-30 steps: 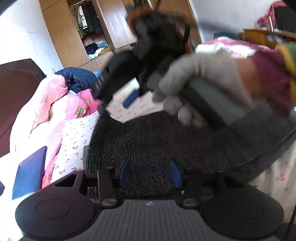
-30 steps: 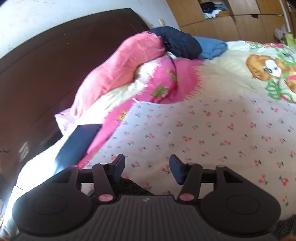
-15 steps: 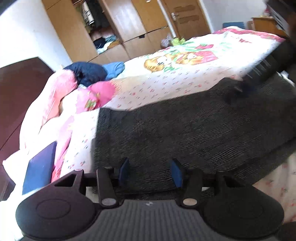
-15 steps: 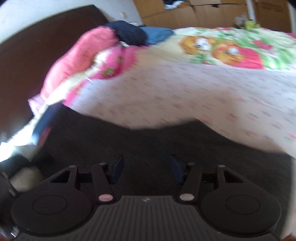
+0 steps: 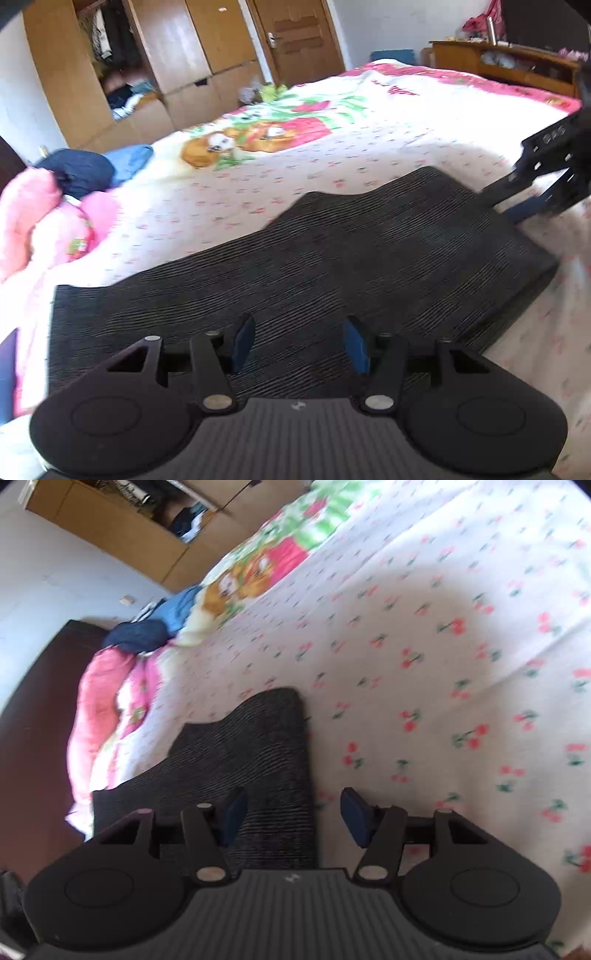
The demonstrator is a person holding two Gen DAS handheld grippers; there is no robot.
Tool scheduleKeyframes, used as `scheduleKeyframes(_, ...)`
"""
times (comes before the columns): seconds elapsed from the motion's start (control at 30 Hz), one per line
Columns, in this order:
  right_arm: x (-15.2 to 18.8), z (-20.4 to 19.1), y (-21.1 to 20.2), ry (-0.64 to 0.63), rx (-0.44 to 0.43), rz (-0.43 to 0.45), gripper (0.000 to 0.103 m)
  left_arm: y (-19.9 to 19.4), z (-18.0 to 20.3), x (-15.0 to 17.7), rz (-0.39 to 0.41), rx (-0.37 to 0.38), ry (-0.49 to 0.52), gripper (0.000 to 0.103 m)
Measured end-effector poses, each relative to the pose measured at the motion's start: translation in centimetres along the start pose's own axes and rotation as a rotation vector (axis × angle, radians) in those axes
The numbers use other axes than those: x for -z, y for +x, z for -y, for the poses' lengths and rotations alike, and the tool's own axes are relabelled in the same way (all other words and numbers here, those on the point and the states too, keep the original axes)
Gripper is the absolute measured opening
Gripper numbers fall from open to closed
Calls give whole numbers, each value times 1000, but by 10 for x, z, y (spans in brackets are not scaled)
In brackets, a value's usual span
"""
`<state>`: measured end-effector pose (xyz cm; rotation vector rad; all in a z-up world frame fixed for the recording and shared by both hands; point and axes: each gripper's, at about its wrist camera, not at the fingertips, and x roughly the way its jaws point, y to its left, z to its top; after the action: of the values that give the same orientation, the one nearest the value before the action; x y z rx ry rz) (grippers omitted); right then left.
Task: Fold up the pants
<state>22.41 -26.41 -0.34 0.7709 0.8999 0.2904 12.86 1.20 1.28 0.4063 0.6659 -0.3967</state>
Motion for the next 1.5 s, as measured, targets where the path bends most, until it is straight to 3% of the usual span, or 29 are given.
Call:
scheduleKeyframes(0.13, -1, 3, 13, -32, -41, -68, 58, 1, 12, -7, 14, 24, 11, 66)
scheduleKeyframes(0.23, 1, 8, 9, 35, -148, -113, 58, 2, 20, -7, 27, 50, 49, 66)
scheduleKeyframes(0.37, 3, 1, 22, 13, -187, -131, 61, 13, 25, -6, 12, 74, 52, 66)
scheduleKeyframes(0.43, 1, 0, 24, 44, -270, -115, 59, 10, 23, -6, 18, 69, 46, 66)
scheduleKeyframes(0.47, 1, -2, 22, 35, -296, -94, 55, 9, 20, -5, 22, 70, 43, 66)
scheduleKeyframes(0.53, 1, 0, 32, 49, -269, -92, 49, 9, 16, -3, 20, 80, 31, 66)
scheduleKeyframes(0.6, 4, 3, 58, 96, -247, -160, 27, 14, 15, -3, 13, 91, 21, 66)
scheduleKeyframes(0.63, 6, 3, 67, 129, -244, -165, 21, 16, 17, -4, 19, 94, 22, 66)
scheduleKeyframes(0.77, 8, -14, 69, 152, -313, -120, 14, 26, 31, -7, 4, 103, 89, 66)
scheduleKeyframes(0.8, 10, -16, 64, 171, -352, -111, 14, 25, 34, -8, 10, 107, 98, 62)
scheduleKeyframes(0.87, 16, -21, 55, 164, -349, -103, 13, 24, 39, -14, -7, 145, 97, 48)
scheduleKeyframes(0.9, 17, -23, 50, 159, -356, -98, 11, 25, 41, -16, -20, 166, 90, 33)
scheduleKeyframes(0.93, 18, -23, 46, 161, -364, -95, 11, 26, 43, -17, -33, 194, 83, 11)
scheduleKeyframes(0.97, 19, -22, 44, 167, -372, -95, 10, 26, 49, -18, -43, 214, 85, 11)
scheduleKeyframes(1.07, 17, -18, 38, 167, -376, -97, 10, 25, 74, -20, -37, 135, 198, 11)
scheduleKeyframes(1.1, 16, -17, 36, 160, -373, -94, 10, 25, 77, -22, -34, 134, 190, 10)
scheduleKeyframes(1.17, 14, -18, 38, 150, -358, -103, 10, 27, 78, -27, -34, 162, 159, 10)
scheduleKeyframes(1.27, 16, -16, 41, 161, -344, -118, 10, 29, 88, -33, -34, 161, 213, 10)
scheduleKeyframes(1.5, 3, -7, 1, 159, -328, -53, 10, 18, 109, -55, 33, 228, 225, 10)
